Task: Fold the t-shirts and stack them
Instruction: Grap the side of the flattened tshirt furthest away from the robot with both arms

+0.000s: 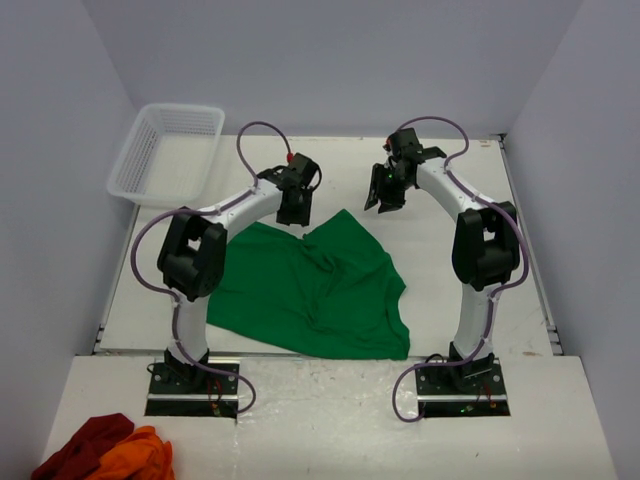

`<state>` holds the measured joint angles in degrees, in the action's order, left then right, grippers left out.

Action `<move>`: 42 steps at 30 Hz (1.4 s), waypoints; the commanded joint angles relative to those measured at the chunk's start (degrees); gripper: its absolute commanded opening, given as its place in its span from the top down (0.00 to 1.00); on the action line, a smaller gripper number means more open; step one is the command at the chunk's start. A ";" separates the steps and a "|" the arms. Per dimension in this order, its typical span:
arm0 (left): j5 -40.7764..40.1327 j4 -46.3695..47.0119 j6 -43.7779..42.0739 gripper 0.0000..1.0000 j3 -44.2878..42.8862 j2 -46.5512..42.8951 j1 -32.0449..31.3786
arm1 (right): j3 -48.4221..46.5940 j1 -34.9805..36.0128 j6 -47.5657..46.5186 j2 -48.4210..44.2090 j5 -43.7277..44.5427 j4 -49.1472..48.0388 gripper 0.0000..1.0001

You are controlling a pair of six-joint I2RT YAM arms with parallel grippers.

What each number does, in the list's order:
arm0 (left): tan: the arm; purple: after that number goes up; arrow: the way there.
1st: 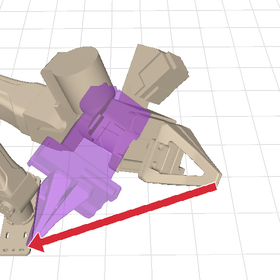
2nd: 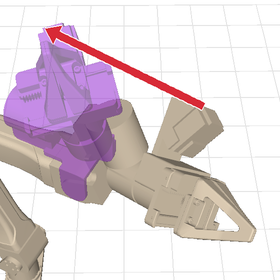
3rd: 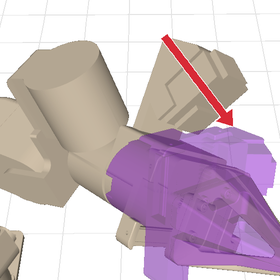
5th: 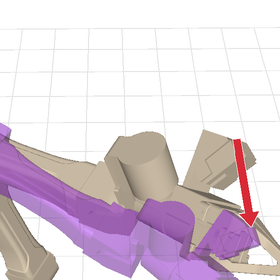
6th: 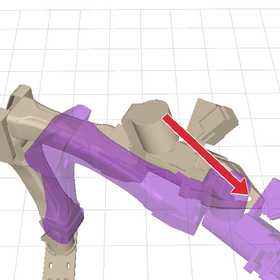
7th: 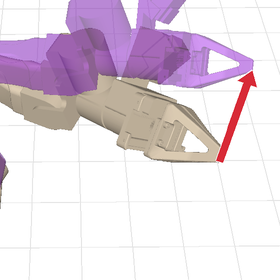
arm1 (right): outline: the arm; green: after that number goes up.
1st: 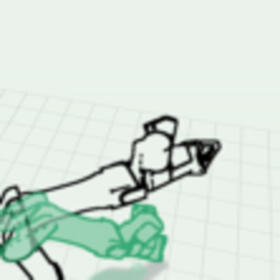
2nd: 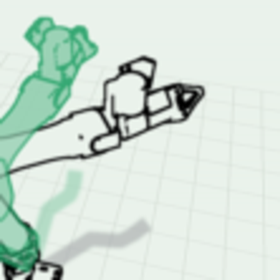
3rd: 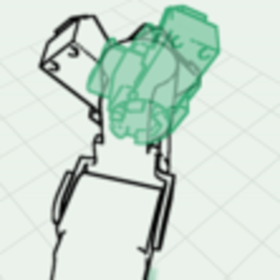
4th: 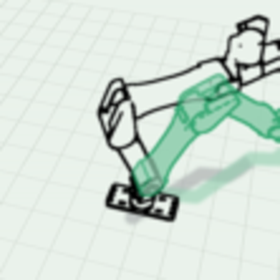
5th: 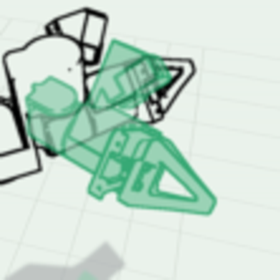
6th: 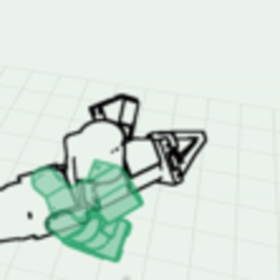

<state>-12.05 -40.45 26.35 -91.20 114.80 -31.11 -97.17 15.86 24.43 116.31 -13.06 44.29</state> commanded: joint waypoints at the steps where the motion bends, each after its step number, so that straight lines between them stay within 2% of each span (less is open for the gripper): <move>1: 7.03 1.33 -0.51 0.57 -1.97 2.26 -0.62 | -0.57 0.05 -0.17 -2.14 -0.56 -0.79 0.55; 9: 16.53 5.20 0.19 0.57 1.63 1.92 -0.62 | 0.66 -0.04 -0.78 -1.70 0.75 -0.87 0.55; 23: 19.52 5.64 0.63 0.58 2.78 6.04 -0.62 | 0.40 0.05 -0.43 -2.14 0.40 -0.88 0.55; 27: 20.05 6.69 0.02 0.70 2.96 7.98 -0.62 | -0.57 0.05 -0.34 -1.44 0.23 -0.61 0.55; 28: 20.40 6.87 -0.16 0.78 2.69 8.94 -0.62 | -0.83 0.05 -0.26 -1.26 0.14 -0.44 0.55; 33: 22.60 6.52 0.02 1.00 1.46 11.67 -0.79 | -3.20 0.14 0.01 0.23 -1.00 0.09 0.55; 42: 22.95 9.59 0.55 1.00 7.61 5.18 -5.09 | -9.79 1.81 -1.92 6.82 -6.71 2.20 0.55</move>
<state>10.20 -29.45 26.59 -86.94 120.92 -33.56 -104.03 16.27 23.97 120.44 -15.64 44.97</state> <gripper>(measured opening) 0.005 0.448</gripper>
